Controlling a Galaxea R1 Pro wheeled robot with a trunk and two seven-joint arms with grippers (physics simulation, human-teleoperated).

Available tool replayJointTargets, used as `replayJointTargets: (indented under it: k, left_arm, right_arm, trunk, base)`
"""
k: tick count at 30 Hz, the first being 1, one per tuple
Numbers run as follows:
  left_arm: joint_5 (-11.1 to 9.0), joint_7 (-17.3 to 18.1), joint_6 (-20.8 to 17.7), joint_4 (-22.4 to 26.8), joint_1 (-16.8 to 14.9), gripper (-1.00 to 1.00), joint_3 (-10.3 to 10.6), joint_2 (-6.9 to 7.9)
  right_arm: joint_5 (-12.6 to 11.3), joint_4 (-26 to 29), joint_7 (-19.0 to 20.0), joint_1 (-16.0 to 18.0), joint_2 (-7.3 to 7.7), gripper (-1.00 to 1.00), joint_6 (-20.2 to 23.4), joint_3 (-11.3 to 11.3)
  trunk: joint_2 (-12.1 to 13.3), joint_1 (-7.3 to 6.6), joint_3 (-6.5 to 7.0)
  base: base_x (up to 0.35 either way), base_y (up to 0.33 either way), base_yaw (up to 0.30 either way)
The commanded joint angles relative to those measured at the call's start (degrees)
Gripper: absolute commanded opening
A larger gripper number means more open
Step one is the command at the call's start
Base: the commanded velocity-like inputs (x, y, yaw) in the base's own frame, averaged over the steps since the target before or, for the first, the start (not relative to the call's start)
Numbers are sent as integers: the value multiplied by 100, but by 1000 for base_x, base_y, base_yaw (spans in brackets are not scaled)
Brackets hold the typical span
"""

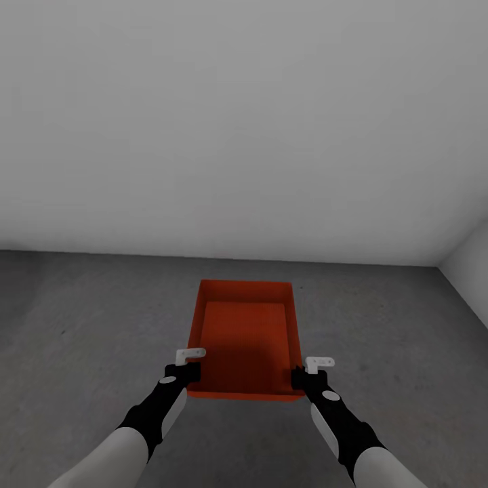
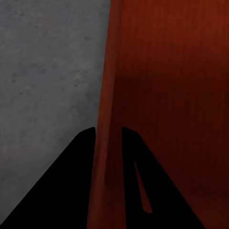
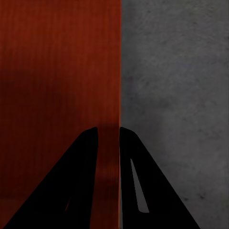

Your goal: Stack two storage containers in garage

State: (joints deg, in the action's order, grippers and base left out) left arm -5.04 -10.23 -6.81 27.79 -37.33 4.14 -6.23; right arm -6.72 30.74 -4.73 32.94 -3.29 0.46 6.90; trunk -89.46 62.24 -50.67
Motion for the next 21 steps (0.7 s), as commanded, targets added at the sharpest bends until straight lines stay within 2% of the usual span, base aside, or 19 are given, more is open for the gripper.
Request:
replayJointTargets:
  k: [1, 21]
  left_arm:
    - [-137, -67, -31, -1, -3, -100, 8, 8]
    - [-137, -67, -31, 6, -3, -100, 8, 8]
  right_arm:
    - [1, 19, -165, 2, 12, -100, -180, 13]
    - [23, 19, -160, 2, 13, -100, -183, 13]
  trunk:
    - [-44, 22, -22]
    - [-846, 461, -381]
  base:
    - [0, 0, 3]
    - [0, 0, 0]
